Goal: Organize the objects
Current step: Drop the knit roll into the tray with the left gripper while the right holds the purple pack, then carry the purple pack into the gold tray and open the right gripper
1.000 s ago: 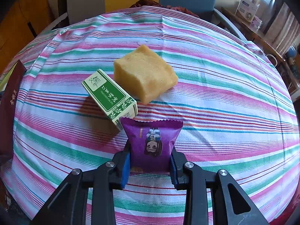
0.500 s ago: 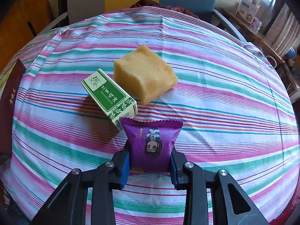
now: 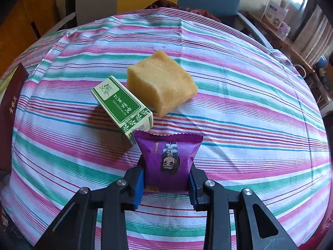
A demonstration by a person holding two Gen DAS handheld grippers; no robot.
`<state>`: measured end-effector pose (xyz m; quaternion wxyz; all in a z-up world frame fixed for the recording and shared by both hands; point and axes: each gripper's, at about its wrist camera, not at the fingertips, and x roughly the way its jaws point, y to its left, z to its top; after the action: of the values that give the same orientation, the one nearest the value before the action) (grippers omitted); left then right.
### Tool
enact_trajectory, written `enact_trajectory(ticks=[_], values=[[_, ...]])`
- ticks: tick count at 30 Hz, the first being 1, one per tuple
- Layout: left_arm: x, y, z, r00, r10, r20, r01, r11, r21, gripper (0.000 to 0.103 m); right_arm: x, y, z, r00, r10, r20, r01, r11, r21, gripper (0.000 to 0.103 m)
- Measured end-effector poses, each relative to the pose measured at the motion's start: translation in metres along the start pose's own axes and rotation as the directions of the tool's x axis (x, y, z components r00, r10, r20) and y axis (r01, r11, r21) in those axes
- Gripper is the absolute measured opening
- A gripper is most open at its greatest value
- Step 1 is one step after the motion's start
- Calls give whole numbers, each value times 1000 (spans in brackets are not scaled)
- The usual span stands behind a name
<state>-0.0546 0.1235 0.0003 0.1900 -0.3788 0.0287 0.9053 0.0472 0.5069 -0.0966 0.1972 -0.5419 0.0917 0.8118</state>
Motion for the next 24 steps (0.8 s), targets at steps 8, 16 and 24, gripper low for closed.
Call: enact_trajectory(ticks=[8,16,24], values=[[-12,6,-11,1000,-7,-3,7,1000,-15,67,-1,4,-1,1000,-18,1,18,1000,-19,34],[-19,14,-16,1000,-12,1,12,999,-30,67,-7,5,-3,999,-32,-9,32,999,8,33],[-25,27,-17,1000,-14,13,15,999,-50,67,-59,23,8,990,59,129,-70,994,87,34]])
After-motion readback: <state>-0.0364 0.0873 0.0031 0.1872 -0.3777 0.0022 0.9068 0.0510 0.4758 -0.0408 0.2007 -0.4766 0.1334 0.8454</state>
